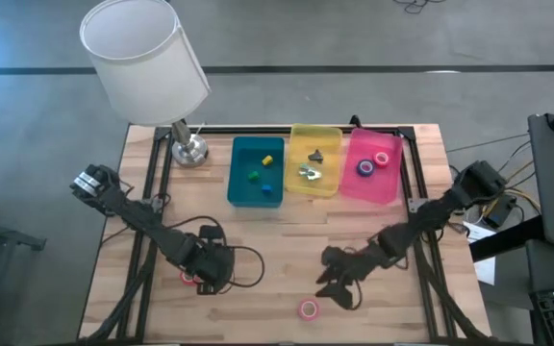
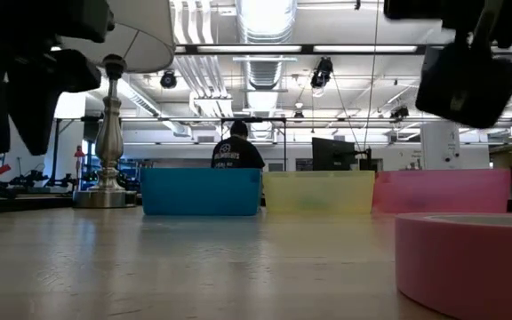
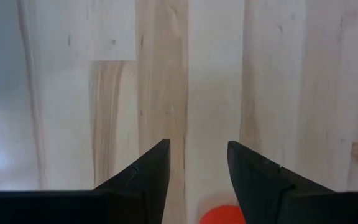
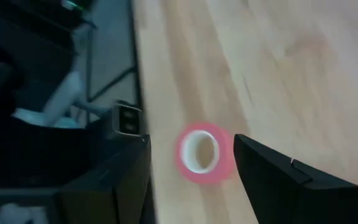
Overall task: Pick and place Stapler, Stapler remover, tape
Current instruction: Put the pink tape on the pink bin
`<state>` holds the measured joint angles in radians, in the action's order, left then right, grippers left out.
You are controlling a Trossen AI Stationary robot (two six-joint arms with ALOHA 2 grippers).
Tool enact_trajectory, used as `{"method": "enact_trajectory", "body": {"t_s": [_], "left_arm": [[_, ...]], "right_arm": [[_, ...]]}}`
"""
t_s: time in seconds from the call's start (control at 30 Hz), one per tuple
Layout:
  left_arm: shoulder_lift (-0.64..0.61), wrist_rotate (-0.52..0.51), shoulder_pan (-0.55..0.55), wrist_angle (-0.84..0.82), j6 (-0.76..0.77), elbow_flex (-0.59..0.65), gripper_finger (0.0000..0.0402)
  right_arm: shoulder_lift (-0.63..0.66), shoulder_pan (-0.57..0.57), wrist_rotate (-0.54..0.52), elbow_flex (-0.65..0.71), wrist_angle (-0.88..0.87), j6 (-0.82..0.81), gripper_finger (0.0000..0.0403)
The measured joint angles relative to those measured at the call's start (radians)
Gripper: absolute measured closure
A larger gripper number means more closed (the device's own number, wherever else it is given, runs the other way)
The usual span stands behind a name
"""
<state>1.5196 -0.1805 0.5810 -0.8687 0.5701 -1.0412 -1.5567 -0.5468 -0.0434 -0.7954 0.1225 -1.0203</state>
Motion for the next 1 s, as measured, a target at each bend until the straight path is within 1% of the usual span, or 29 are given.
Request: {"method": "enact_trajectory", "body": {"t_s": [0.07, 0.2, 0.23, 0.3, 0.33, 0.4, 0.5, 0.57, 0.6, 0.67, 0.77, 0.87, 1.0], "left_arm": [[0.0, -0.004, 0.0, 0.004, 0.009, 0.0, 0.0239], [0.0, -0.004, 0.0, 0.003, 0.012, 0.0, 0.0239], [0.0, -0.004, 0.0, 0.004, 0.012, 0.0, 0.0239], [0.0, -0.004, 0.0, 0.004, 0.012, 0.0, 0.0239], [0.0, -0.004, 0.0, 0.004, 0.011, 0.0, 0.0239], [0.0, -0.005, 0.0, 0.004, 0.011, 0.0, 0.0239], [0.0, -0.005, 0.0, 0.005, 0.011, 0.0, 0.0239], [0.0, -0.005, 0.0, 0.005, 0.011, 0.0, 0.0239], [0.0, -0.005, 0.0, 0.006, 0.01, 0.0, 0.0239], [0.0, -0.005, 0.0, 0.007, 0.009, 0.0, 0.0239], [0.0, -0.005, 0.0, 0.008, 0.007, 0.0, 0.0239], [0.0, -0.005, 0.0, 0.008, -0.013, 0.0, 0.0239], [0.0, -0.005, 0.0, 0.008, -0.042, 0.0, 0.0239]], "right_arm": [[-0.063, 0.001, 0.042, -0.033, -0.022, -0.022, 0.0179], [-0.192, 0.001, 0.184, -0.143, -0.048, -0.022, 0.0179], [-0.223, 0.001, 0.218, -0.18, -0.07, -0.01, 0.0179], [-0.275, 0.001, 0.266, -0.268, -0.171, 0.015, 0.0179], [-0.3, 0.001, 0.27, -0.316, -0.245, 0.029, 0.0179], [-0.345, 0.002, 0.264, -0.417, -0.445, 0.052, 0.0179], [-0.406, 0.002, 0.193, -0.57, -0.738, 0.073, 0.0179], [-0.446, 0.002, 0.139, -0.659, -0.867, 0.073, 0.0179], [-0.463, 0.001, 0.121, -0.697, -0.904, 0.074, 0.0179], [-0.501, 0.001, 0.12, -0.755, -0.936, 0.082, 0.0179], [-0.546, 0.001, 0.127, -0.805, -0.932, 0.104, 0.0179], [-0.574, 0.002, 0.146, -0.822, -0.934, 0.089, 0.0179], [-0.586, 0.002, 0.133, -0.821, -0.941, 0.072, 0.0179]]}}
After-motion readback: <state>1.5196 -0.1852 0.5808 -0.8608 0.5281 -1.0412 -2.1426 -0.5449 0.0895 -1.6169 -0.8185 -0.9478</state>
